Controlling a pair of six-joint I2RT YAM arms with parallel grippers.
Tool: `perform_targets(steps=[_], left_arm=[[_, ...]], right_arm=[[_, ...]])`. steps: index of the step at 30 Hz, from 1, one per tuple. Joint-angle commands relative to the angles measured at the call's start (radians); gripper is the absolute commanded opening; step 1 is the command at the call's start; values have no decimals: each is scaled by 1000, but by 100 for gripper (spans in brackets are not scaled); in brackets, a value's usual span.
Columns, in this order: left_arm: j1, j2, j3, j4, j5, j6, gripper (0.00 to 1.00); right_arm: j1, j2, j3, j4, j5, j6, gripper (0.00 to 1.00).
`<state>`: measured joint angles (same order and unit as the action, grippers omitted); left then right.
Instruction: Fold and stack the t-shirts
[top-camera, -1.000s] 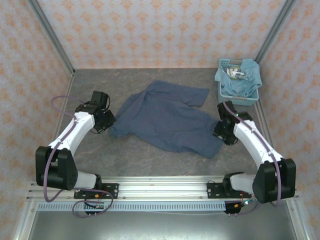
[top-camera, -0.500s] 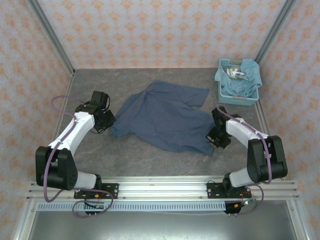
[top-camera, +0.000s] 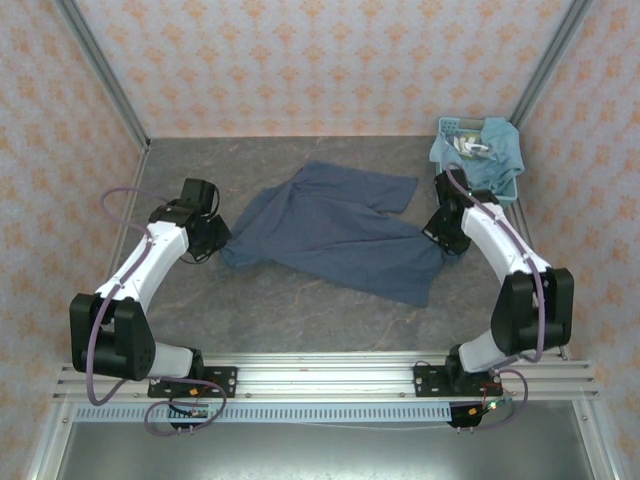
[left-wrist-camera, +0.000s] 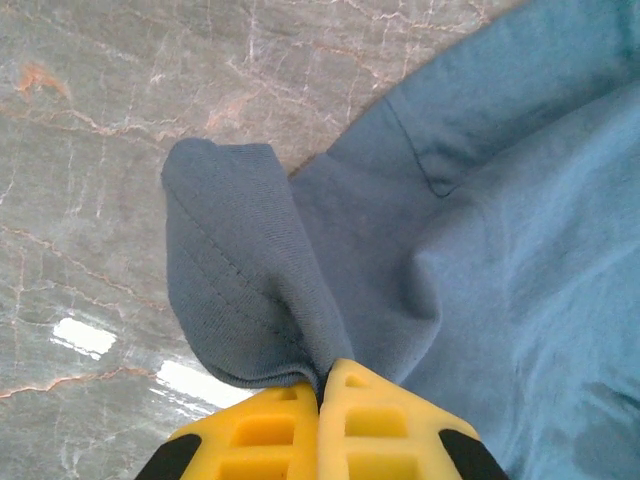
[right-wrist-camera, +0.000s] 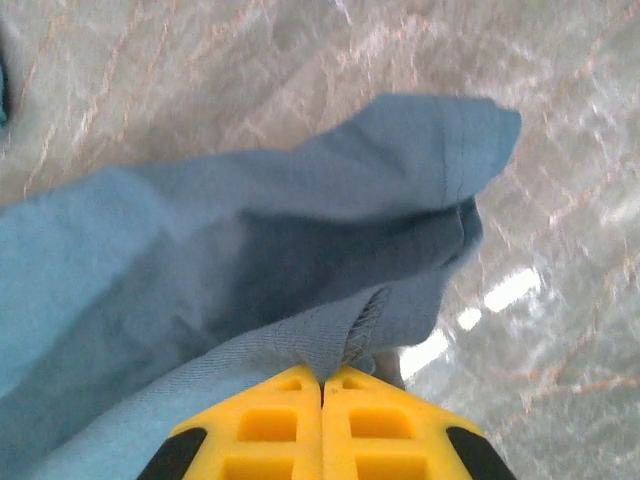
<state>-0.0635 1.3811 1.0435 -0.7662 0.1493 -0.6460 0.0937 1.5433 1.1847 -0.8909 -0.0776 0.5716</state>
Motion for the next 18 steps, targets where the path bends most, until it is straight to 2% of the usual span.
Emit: perform_targets(steps=[1, 5, 6, 7, 8, 9, 11, 13, 18], left_arm=[[-1, 29, 34, 16, -20, 11, 0], [-4, 54, 38, 25, -7, 3, 0], [-5, 58, 39, 25, -5, 3, 0], [-7, 62, 42, 25, -2, 3, 0], [-8, 64, 40, 24, 1, 5, 0], [-10, 65, 38, 24, 3, 6, 0], [-13, 65, 32, 24, 10, 9, 0], [-15, 61, 19, 29, 17, 8, 0], [-25, 49, -11, 34, 34, 6, 0]], right_arm=[[-21, 136, 94, 27, 12, -63, 0], [-28, 334, 241, -5, 10, -111, 0], [-28, 352, 260, -18, 16, -110, 3], [-28, 347, 265, -20, 20, -109, 15], [-28, 320, 254, -19, 30, -97, 29], [-28, 286, 236, -17, 40, -84, 38], [-28, 181, 166, -22, 64, -45, 49], [-26, 67, 65, -23, 58, 4, 51], [30, -206, -239, -7, -49, 162, 52]])
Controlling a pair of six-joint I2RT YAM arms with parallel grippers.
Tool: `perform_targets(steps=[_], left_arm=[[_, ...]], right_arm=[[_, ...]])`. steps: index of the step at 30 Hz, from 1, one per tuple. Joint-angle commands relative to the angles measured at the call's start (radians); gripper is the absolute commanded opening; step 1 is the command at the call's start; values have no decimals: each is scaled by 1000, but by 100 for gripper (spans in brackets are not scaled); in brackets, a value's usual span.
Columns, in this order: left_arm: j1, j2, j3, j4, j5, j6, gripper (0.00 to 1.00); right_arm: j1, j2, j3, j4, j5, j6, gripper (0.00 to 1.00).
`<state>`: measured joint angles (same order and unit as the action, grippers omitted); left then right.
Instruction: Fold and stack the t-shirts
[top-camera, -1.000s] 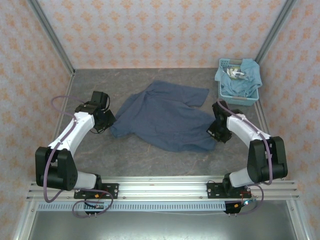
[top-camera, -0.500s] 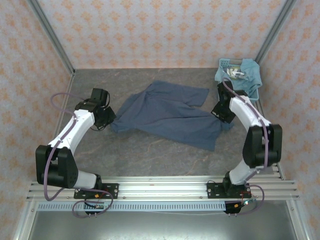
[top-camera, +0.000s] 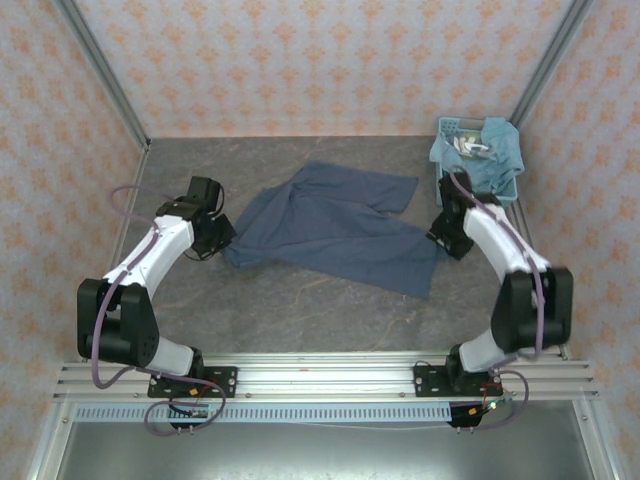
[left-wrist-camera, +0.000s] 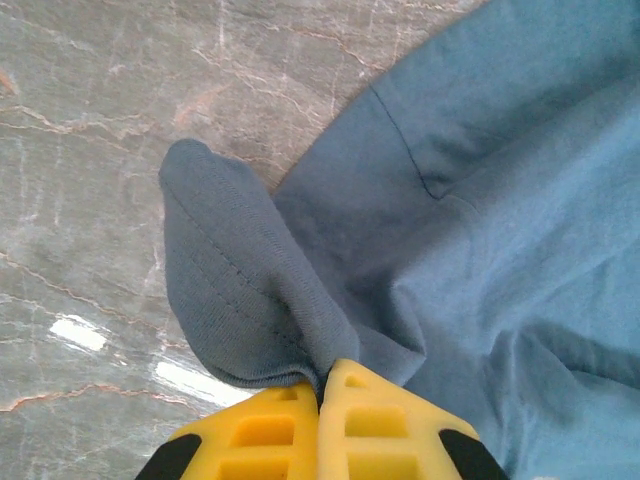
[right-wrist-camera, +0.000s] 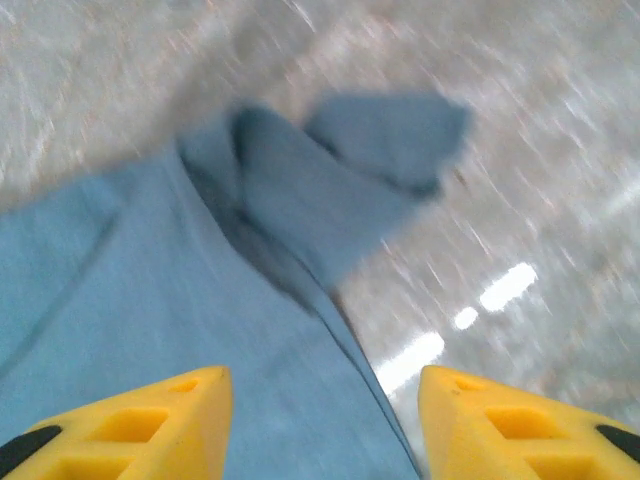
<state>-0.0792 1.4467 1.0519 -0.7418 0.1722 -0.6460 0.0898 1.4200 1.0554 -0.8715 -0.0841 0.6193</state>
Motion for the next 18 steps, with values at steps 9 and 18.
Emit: perform_targets(steps=[9, 18], left_arm=[[-25, -47, -62, 9, 13, 5, 0], [-36, -53, -70, 15, 10, -7, 0]], right_arm=[[102, -173, -414, 201, -204, 312, 56], [102, -42, -388, 278, -201, 298, 54]])
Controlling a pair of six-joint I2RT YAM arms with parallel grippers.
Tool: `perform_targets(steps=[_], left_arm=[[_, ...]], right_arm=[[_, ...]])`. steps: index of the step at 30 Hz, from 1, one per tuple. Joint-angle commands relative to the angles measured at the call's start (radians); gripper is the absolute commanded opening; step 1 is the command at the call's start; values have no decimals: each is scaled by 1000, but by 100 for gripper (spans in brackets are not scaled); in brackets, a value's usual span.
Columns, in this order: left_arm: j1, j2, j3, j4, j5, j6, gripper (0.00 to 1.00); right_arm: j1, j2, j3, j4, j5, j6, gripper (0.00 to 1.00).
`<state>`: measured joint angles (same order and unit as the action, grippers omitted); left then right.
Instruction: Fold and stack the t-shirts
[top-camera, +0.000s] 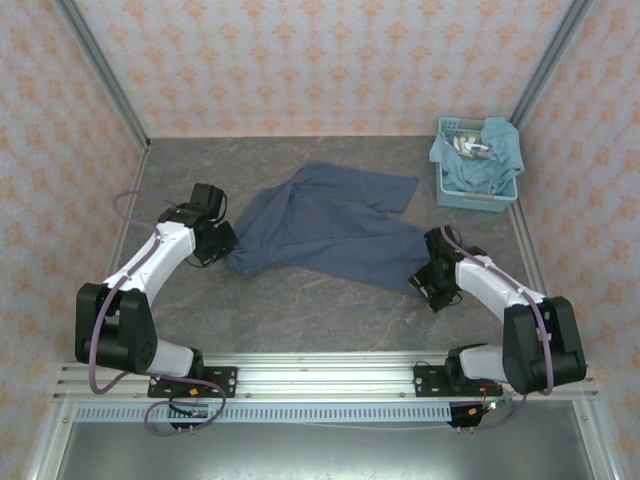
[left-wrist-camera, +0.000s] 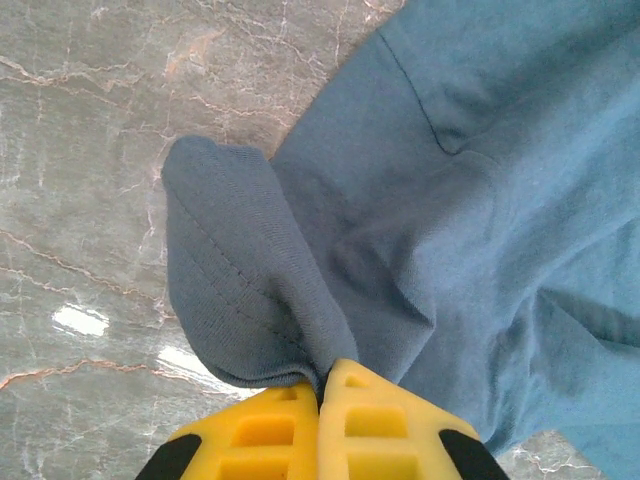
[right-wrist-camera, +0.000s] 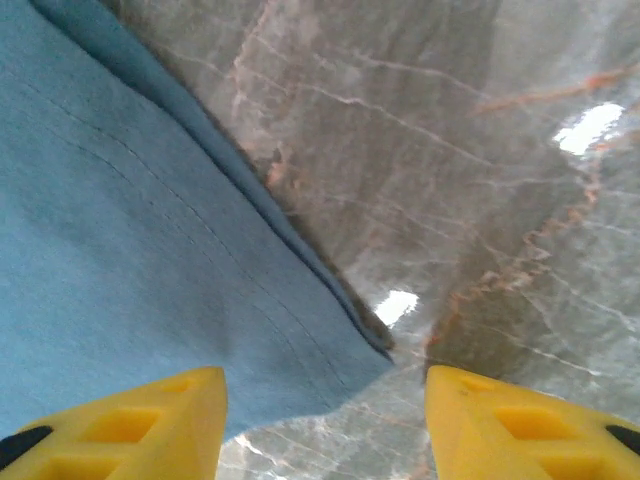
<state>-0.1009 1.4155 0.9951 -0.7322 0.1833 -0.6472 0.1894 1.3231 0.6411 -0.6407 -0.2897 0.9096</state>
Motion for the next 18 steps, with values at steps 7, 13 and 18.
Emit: perform_targets(steps=[7, 13, 18], left_arm=[[-20, -28, -22, 7, 1, -9, 0], [-22, -85, -33, -20, -5, -14, 0], [-20, -174, 43, -57, -59, -49, 0]], right_arm=[[-1, 143, 57, 70, 55, -31, 14], [15, 1, 178, -58, 130, -106, 0], [17, -77, 377, -165, 136, -215, 0]])
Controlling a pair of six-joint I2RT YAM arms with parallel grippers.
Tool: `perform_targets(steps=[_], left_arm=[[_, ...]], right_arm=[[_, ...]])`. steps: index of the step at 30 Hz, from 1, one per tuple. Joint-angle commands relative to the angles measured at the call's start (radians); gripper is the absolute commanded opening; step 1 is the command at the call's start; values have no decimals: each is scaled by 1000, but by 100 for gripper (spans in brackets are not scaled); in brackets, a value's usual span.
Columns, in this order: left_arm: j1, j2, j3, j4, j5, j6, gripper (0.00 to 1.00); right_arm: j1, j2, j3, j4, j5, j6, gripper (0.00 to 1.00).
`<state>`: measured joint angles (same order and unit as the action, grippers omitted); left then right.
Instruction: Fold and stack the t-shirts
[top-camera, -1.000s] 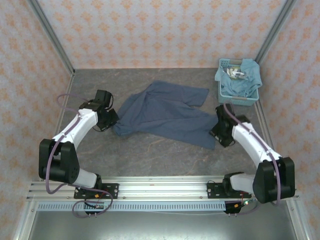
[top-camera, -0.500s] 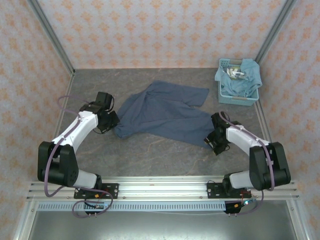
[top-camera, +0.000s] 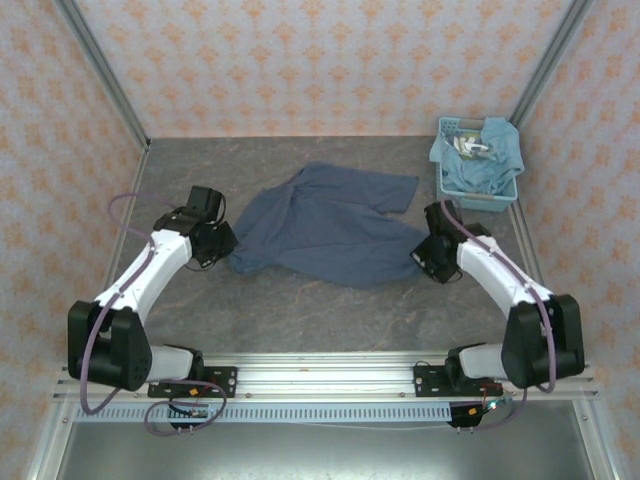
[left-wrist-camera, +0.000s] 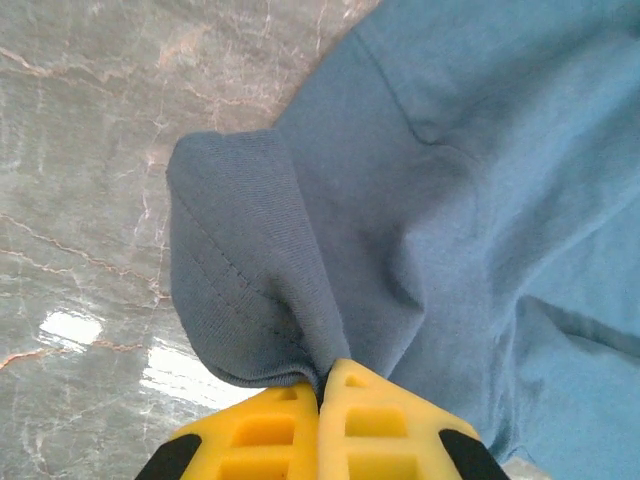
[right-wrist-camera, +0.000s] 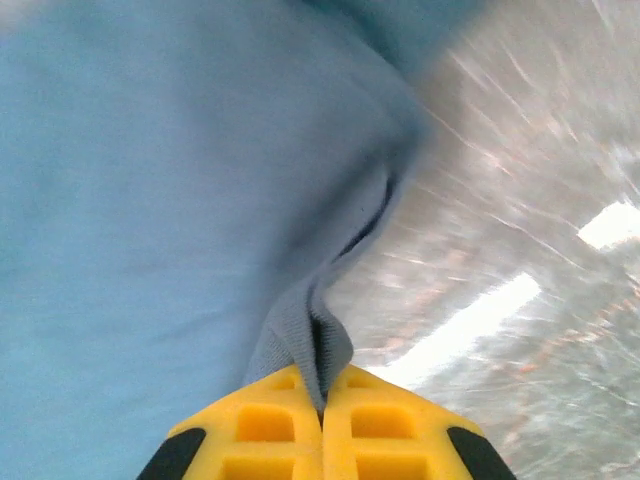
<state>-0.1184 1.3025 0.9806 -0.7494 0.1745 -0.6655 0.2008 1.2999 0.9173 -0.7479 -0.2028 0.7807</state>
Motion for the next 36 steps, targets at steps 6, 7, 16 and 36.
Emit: perform_targets(steps=[6, 7, 16, 36], left_arm=[[-3, -163, 235, -92, -180, -104, 0], [-3, -186, 264, -105, -210, -115, 0], [-3, -444, 501, -152, -414, -104, 0], [118, 202, 1104, -176, -313, 46, 0]], right_arm=[[6, -52, 415, -127, 40, -203, 0], [6, -55, 466, -131, 36, -217, 0], [5, -218, 649, -43, -97, -243, 0], [-8, 299, 867, 440, -367, -21, 0]])
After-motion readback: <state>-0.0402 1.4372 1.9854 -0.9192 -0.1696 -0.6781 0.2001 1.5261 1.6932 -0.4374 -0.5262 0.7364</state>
